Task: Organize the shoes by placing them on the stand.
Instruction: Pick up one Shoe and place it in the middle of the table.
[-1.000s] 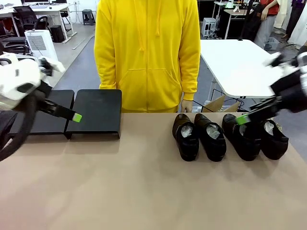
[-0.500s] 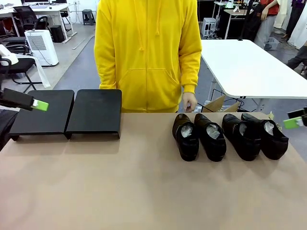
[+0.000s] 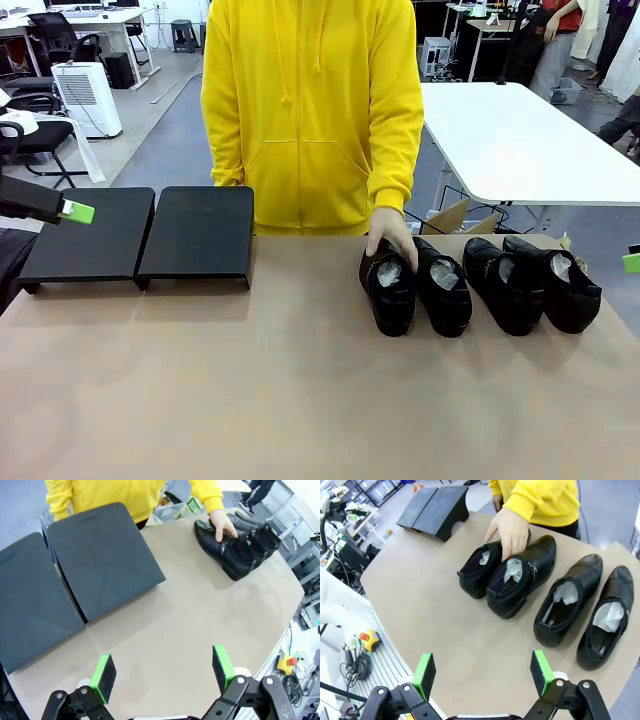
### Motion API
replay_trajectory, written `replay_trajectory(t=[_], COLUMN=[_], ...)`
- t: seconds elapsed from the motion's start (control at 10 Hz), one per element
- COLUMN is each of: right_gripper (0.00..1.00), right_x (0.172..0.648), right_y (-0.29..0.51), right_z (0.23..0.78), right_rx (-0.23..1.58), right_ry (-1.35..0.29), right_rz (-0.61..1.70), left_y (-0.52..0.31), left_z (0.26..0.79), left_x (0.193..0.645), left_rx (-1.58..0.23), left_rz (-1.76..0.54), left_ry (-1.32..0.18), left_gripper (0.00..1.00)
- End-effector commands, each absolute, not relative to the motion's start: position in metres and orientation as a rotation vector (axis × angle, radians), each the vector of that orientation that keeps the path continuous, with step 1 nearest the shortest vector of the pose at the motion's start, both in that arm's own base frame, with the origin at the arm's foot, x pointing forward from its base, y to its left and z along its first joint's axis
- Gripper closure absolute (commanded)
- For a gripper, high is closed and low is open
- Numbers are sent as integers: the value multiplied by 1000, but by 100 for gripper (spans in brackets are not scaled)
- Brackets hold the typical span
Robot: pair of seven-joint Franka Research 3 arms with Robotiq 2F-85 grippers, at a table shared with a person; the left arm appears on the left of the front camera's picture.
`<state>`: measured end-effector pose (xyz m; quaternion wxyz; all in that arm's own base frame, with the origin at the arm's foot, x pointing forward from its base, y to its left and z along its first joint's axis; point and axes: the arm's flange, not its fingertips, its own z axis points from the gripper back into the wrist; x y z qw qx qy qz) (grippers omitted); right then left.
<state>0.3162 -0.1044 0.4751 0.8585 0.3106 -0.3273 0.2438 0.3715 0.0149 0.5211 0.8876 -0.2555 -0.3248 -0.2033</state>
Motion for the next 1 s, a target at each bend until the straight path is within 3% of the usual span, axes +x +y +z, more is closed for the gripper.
replay_trajectory(t=[0.0,0.9], right_gripper=[0,0], right_x=[315,315], right_y=[-103,-103], right_z=[480,480], right_rx=[637,637], right_ry=[-694,-694], right_rz=[528,528], left_y=[20,20], left_z=[524,524], left_x=[370,370], left_rx=[-539,-539], left_rz=[-424,-424], left_ry=[-688,-688], left_gripper=[0,0])
